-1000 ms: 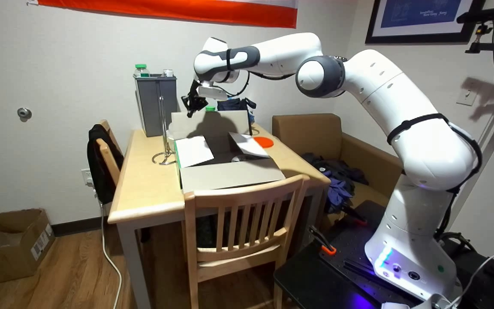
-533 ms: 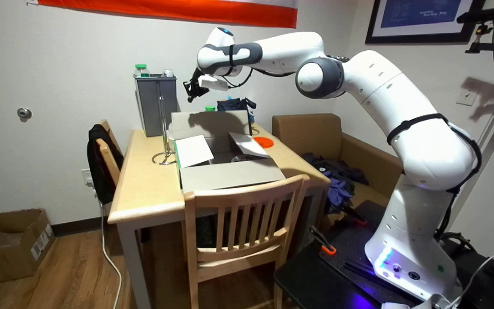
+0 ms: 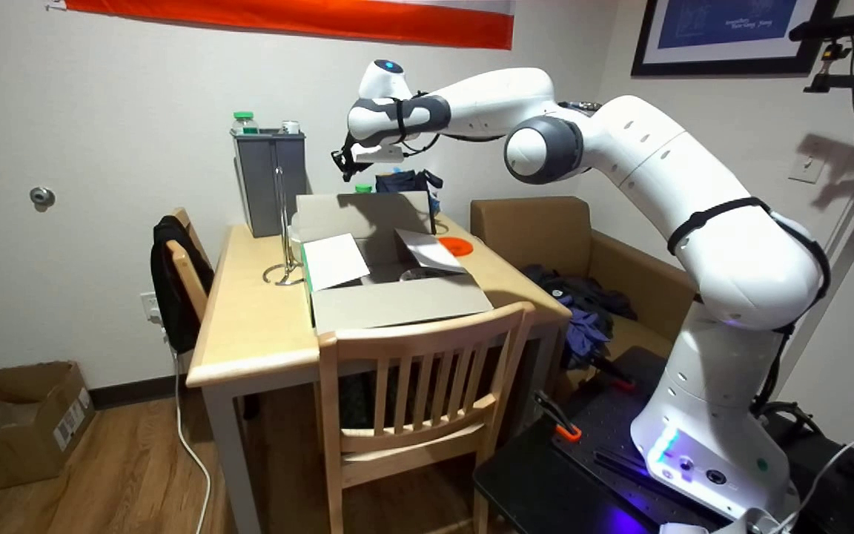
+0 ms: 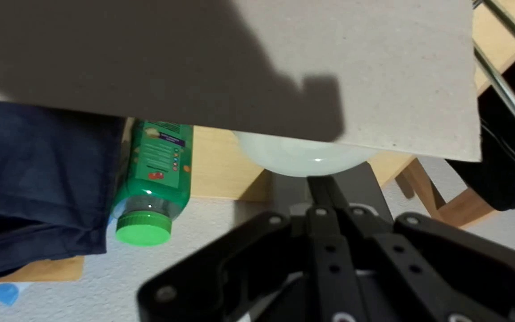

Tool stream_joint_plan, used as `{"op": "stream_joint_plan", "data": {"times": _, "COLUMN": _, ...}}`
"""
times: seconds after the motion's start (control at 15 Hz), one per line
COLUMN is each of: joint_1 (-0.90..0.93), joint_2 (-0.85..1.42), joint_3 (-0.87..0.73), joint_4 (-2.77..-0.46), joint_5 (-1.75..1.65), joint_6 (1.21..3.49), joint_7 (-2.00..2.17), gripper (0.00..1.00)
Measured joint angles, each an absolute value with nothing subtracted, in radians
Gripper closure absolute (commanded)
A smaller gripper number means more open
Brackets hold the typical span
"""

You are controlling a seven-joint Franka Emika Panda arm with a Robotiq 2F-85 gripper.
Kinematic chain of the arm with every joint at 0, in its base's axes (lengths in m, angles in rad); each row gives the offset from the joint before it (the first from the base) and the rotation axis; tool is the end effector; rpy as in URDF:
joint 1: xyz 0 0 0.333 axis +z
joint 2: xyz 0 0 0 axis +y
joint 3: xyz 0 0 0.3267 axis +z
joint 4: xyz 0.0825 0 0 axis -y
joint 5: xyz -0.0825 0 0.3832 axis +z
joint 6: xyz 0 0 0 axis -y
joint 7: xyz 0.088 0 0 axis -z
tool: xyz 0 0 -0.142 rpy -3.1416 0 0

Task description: Close three flaps of the box

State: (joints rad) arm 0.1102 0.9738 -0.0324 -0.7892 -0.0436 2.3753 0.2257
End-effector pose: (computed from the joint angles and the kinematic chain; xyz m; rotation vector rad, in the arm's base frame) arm 0.8584 0.0792 0.3908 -2.9596 0.1531 -0.9408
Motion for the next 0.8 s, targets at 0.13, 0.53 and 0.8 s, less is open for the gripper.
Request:
{"op": "stream_joint_plan", "data": {"times": 0.13, "joint_1": 0.110, "joint_2": 1.001, "joint_3": -0.055, "joint_4": -0.777, "joint_5": -0.052, "joint_6": 2.375, "joint_7": 0.227, "gripper": 1.00}}
{"op": "stream_joint_plan", "data": {"times": 0.53, "joint_1": 0.108, "joint_2": 1.047, "joint_3": -0.109, "joint_4": -0.754, "joint_5": -0.060, "joint_6": 2.358, "joint_7": 0.243, "gripper": 1.00}}
{"op": "stream_joint_plan", "data": {"times": 0.8, "joint_1": 0.109, "joint_2": 1.048, "joint_3": -0.121, "joint_4": -0.750, "joint_5": -0.066, "joint_6": 2.334, "joint_7": 0.244, "gripper": 1.00}}
